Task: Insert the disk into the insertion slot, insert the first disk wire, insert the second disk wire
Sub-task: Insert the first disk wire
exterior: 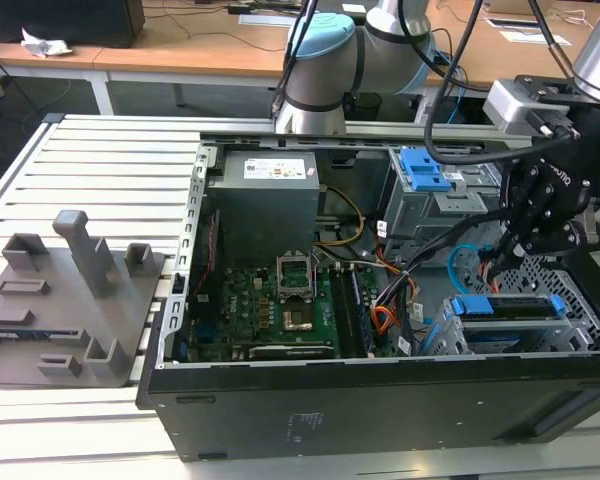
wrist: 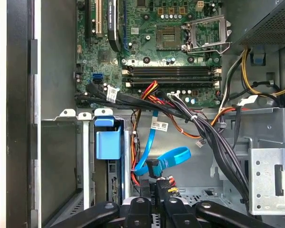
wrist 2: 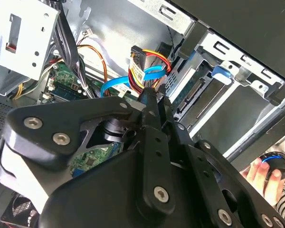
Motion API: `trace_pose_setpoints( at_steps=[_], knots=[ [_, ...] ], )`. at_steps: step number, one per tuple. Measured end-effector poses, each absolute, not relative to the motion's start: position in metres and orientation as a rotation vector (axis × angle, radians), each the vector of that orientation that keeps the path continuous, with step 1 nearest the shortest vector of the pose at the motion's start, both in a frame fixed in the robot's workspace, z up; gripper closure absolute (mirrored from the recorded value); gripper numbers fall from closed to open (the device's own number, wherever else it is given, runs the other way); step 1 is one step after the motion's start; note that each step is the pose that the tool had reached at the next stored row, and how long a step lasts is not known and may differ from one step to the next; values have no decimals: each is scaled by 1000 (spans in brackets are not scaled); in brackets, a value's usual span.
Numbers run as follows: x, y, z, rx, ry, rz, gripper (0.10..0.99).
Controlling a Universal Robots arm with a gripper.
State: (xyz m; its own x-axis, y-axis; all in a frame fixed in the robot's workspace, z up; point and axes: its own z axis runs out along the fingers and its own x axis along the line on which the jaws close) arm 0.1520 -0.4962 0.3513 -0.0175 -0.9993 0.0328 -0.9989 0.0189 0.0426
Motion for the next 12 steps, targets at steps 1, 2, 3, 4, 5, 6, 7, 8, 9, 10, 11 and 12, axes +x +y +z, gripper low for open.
trace_pose_setpoints(
  at_steps=[1,2,3,4,5,6,7,8,9,10,11,12],
  knots=[
    [152,-496,351,2164,-2204,-11,918],
    [152,-496,351,2164,-2203,-11,918],
    [155,-496,351,2164,-2203,-11,918],
    [157,-496,351,2164,-2203,-12,918],
    [158,-498,351,2164,-2203,-11,918],
    [158,-500,351,2164,-2203,-11,918],
    [158,-505,350,2164,-2203,-11,918],
    [158,-510,350,2164,-2203,-11,918],
    [158,-517,350,2164,-2203,-11,918],
    [158,-523,350,2164,-2203,-11,918],
    [158,-526,350,2164,-2203,-11,918],
    [158,-528,350,2164,-2203,-11,918]
  ],
)
